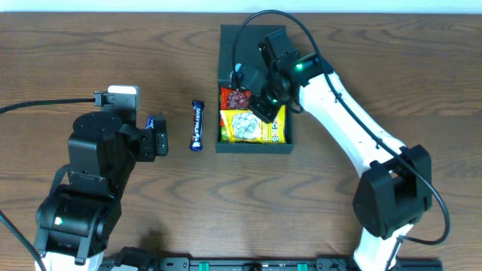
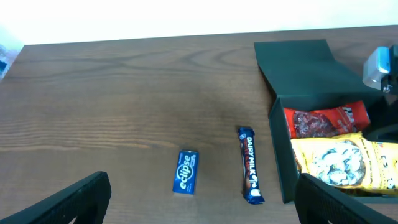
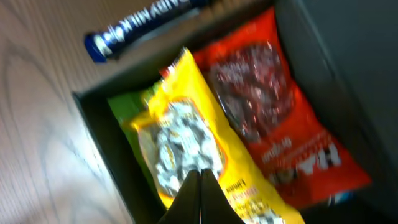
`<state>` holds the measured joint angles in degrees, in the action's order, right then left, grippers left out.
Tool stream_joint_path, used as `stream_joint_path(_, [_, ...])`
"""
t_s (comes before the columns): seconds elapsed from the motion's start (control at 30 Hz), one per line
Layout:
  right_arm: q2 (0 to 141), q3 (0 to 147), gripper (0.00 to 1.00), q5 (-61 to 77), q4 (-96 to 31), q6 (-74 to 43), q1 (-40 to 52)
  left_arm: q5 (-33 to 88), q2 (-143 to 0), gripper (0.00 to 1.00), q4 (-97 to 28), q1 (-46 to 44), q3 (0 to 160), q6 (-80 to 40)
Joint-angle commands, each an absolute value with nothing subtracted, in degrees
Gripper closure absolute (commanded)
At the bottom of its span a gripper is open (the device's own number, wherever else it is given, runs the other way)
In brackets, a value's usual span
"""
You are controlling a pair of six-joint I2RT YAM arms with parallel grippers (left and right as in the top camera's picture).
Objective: Pack container
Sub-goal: 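Lower the yellow bag into the box and push it down, then lift right gripper out of the box and move it aside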
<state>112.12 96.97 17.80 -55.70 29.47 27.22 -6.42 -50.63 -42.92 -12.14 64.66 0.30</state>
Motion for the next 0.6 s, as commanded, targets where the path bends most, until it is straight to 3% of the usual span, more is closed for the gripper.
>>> stream_joint_path(0.0, [112.64, 96.42, 0.99, 16.49, -56.25, 29.10, 25.50, -6.37, -50.50, 0.05, -42.87, -12.01, 65.45, 1.15])
stream_joint_path(0.57, [112.92, 80.68, 0.98, 18.94, -42.13, 24.84, 24.47, -6.35, -50.50, 0.05, -42.85, -12.01, 65.45, 1.13])
